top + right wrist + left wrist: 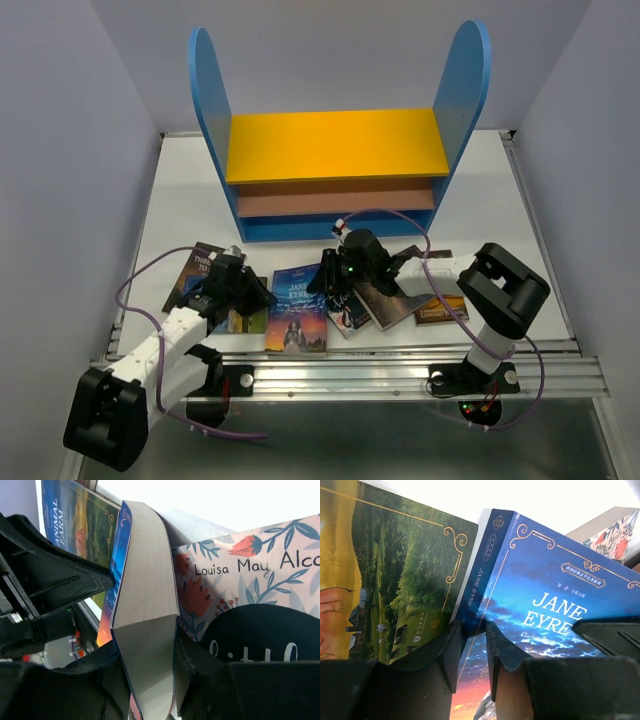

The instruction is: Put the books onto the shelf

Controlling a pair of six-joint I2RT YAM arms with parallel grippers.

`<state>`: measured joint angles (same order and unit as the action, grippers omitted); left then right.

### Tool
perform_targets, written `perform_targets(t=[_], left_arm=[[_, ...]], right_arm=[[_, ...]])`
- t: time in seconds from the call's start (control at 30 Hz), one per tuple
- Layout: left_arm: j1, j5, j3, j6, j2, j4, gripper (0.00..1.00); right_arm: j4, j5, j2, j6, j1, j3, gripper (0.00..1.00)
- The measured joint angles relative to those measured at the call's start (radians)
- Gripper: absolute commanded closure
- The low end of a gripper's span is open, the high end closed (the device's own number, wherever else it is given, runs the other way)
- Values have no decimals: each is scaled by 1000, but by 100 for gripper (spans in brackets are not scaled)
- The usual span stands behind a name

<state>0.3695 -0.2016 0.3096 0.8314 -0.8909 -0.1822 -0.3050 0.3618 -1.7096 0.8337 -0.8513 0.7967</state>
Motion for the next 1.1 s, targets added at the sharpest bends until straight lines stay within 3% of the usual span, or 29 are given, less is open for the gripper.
perform_targets(t=[0.03, 0.1, 0.13, 0.17, 0.2, 0.3, 0.5, 0.7, 0.87, 1.1], left_arm=[[1, 0, 0, -1, 1, 0, 62], [2, 0, 0, -8, 6, -2, 43], [2, -4, 2, -11, 13, -2, 27], [3, -15, 4, -11, 23, -2, 27], [5, -23, 10, -18, 40, -1, 15], [10, -47, 41, -23, 99, 5, 2], [10, -110, 81, -45, 201, 56, 1], [10, -195, 85, -71, 236, 116, 1], [10, -292, 85, -96, 269, 234, 1], [10, -425, 84, -87, 231, 469, 1]], right_arm=[[-5, 0, 0, -4, 0, -3, 99], [-16, 1, 0, -8, 0, -9, 99], [-16, 0, 5, -20, 0, -10, 99], [-16, 1, 8, -26, -1, -11, 99], [-9, -3, 23, -37, -3, -13, 99], [35, -25, 94, -76, -9, -13, 99], [146, -87, 279, -138, -1, 3, 99], [240, -99, 401, -157, 95, 61, 99], [283, -23, 439, -149, 215, 132, 99], [330, 123, 444, -133, 270, 239, 99]])
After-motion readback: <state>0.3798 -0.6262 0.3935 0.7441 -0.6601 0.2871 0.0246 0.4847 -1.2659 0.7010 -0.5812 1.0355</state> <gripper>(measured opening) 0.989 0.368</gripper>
